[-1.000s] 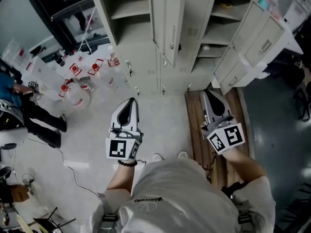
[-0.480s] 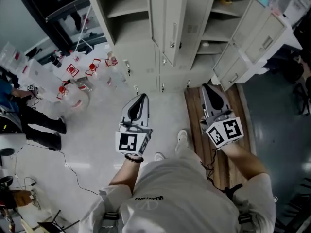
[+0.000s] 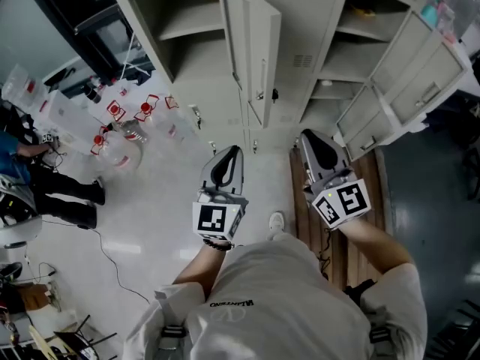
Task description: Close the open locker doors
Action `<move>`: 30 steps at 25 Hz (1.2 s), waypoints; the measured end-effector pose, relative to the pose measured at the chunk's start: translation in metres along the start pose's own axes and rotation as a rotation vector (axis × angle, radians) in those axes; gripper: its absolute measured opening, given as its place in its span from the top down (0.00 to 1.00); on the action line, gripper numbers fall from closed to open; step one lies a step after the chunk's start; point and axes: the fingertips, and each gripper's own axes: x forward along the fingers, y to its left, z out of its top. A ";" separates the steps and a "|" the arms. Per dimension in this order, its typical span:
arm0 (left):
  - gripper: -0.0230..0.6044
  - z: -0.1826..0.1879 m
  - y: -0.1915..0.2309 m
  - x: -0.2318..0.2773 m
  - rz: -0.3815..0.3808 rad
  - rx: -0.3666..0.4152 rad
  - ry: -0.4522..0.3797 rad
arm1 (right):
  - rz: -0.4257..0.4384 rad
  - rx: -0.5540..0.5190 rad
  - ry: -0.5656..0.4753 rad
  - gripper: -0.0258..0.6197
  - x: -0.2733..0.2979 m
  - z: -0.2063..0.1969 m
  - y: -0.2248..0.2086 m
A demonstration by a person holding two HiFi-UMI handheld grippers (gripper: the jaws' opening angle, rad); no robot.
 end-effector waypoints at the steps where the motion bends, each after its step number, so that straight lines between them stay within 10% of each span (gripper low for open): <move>1: 0.97 -0.004 -0.002 0.010 0.009 0.000 0.014 | 0.016 -0.001 0.000 0.92 0.006 -0.001 -0.008; 17: 0.90 -0.060 -0.013 0.102 0.140 0.001 0.108 | 0.243 0.052 0.077 0.89 0.062 -0.052 -0.054; 30: 0.72 -0.092 -0.005 0.148 0.124 -0.014 0.159 | 0.211 0.048 0.114 0.88 0.081 -0.071 -0.049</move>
